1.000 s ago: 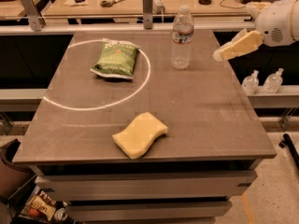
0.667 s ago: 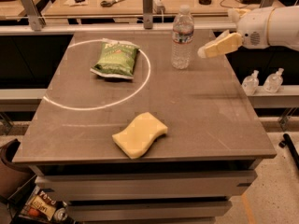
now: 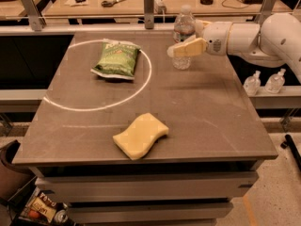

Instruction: Knock water bottle over

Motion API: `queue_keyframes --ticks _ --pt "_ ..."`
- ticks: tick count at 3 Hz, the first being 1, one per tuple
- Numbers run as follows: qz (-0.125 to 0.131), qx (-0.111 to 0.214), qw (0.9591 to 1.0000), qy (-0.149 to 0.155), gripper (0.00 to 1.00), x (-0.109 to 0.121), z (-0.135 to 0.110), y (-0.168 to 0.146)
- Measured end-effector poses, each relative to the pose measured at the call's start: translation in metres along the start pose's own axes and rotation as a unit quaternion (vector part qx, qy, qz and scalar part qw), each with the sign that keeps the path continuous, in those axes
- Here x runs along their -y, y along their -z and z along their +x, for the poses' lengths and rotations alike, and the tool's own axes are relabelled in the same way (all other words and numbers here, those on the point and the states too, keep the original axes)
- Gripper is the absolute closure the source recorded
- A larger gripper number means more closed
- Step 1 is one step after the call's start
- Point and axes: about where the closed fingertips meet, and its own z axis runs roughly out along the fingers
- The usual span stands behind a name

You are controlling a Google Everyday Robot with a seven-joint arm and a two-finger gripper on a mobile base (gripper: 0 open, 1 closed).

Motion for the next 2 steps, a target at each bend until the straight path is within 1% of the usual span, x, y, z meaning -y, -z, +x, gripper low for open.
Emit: queue_keyframes --ticks 1,2 --pt "-0.001 0.000 1.0000 0.000 0.01 -0.0003 0.0000 -0.0009" --pt "-0.003 0.001 1.0000 0.000 0.21 -0.0018 -0.0002 -0.0037"
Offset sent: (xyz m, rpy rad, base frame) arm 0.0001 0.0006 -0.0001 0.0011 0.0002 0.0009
